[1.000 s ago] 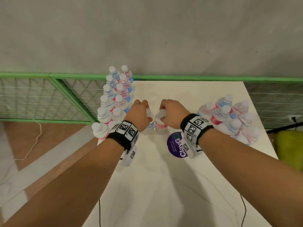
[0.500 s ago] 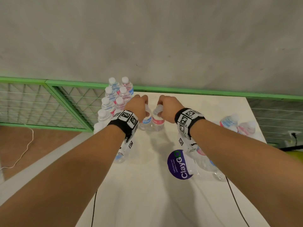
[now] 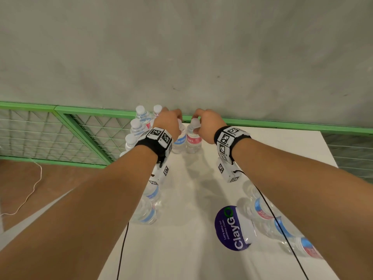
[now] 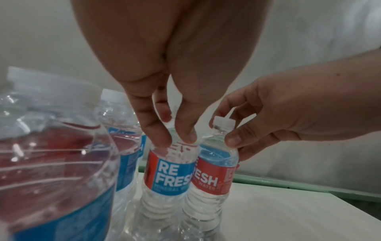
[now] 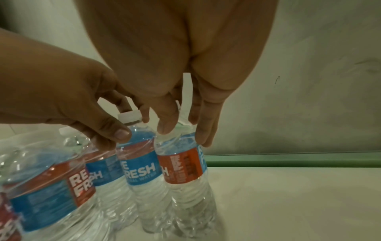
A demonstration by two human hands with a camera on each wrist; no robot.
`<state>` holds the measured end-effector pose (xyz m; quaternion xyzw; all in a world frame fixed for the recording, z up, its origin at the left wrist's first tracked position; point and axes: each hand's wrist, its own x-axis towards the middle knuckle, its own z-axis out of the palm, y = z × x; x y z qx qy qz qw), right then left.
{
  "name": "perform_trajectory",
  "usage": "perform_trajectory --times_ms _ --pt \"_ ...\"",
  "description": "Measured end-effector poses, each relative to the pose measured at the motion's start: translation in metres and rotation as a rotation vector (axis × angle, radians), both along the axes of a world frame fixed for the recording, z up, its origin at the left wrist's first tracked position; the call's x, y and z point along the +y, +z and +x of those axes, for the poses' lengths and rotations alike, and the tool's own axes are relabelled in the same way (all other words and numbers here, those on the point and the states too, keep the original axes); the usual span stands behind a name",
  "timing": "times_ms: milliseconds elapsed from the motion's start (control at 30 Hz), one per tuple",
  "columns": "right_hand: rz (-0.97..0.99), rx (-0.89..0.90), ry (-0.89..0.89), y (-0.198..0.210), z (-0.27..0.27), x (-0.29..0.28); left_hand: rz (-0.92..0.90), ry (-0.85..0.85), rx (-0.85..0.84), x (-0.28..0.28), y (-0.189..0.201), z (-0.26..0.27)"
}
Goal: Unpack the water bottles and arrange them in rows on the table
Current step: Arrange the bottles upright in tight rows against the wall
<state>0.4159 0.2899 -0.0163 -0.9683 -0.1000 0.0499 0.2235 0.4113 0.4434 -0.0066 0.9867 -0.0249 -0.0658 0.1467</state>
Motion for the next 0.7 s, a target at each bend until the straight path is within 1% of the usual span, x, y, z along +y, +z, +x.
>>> perform_trajectory --times_ms 133,300,400,533,700 --pt "0.035 -0.014 0.012 -0.004 0.010 0.002 -0.014 0.007 -0.025 0.003 -0.004 0.012" --pt "0.052 -0.037 -0.009 -0.005 0.017 0.003 -0.060 0.070 -0.058 -0.001 -0.007 0.023" --pt "0.052 -0.039 -0.008 -0.007 0.019 0.004 -0.079 0.050 -0.081 -0.003 -0.008 0.028" --pt "0.051 -0.036 0.000 -0.009 0.021 0.005 -0.007 0.016 -0.045 -0.002 -0.009 0.030" --pt "0.068 -0.005 -0.005 -0.007 0.023 0.004 0.070 -0.039 -0.001 0.000 0.000 0.030"
